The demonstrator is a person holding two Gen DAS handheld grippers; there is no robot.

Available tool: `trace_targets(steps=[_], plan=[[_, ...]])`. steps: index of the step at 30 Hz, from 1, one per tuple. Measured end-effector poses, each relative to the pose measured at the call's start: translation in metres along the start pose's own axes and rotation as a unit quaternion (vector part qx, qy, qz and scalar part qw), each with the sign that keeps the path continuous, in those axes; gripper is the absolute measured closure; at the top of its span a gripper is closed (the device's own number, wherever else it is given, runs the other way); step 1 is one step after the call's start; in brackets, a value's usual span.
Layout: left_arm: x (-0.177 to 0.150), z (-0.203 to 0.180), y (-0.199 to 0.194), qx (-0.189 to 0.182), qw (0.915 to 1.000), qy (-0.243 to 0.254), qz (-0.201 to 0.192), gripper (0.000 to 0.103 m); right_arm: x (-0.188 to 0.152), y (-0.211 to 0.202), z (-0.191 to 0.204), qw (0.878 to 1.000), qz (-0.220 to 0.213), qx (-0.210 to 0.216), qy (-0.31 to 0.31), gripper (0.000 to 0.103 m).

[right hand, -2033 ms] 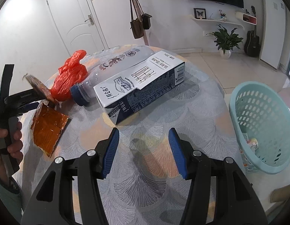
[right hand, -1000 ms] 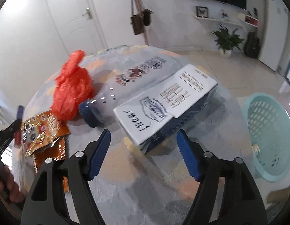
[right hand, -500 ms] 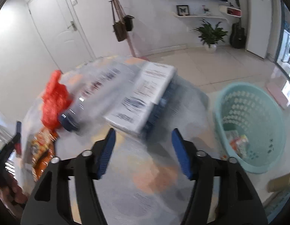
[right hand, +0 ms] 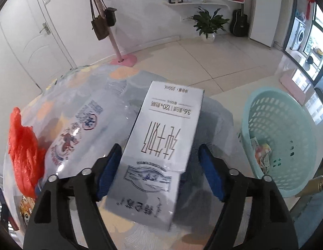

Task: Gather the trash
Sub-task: 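Grasp the blue card box with the left tool while the right tool grasps the white milk carton, then carry card box and milk carton over the blue basket and release both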

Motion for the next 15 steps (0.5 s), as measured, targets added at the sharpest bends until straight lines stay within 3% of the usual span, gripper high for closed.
trace_targets(steps=[2,4,8,15], plan=[[0.001,0.001,-0.001,0.004,1.0,0.0,-0.005,0.044,-0.002,-0.003,-0.004,1.0,-0.003,0.002,-0.007,0.042],[0.003,0.001,-0.006,0.007,0.9998,-0.004,-0.017,0.044,-0.006,-0.011,-0.002,1.0,-0.011,0.008,-0.027,0.054],[0.004,-0.012,-0.021,0.005,0.9993,0.006,-0.037,0.044,-0.018,-0.035,-0.002,0.996,-0.036,0.021,-0.075,0.055],[0.014,-0.071,-0.037,-0.075,0.9957,0.025,-0.049,0.044,-0.024,-0.083,-0.018,0.992,-0.069,0.067,-0.076,0.055]])
Point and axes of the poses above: each gripper's, at about its wrist camera, not at the fingertips, and y roughly the way its jaws point, z to its left, x to its top, the point moved 6 cm from there along y, roughly the way its jaws point, and after that the axes turned 8 degrees about y, right-handed, at the moved point
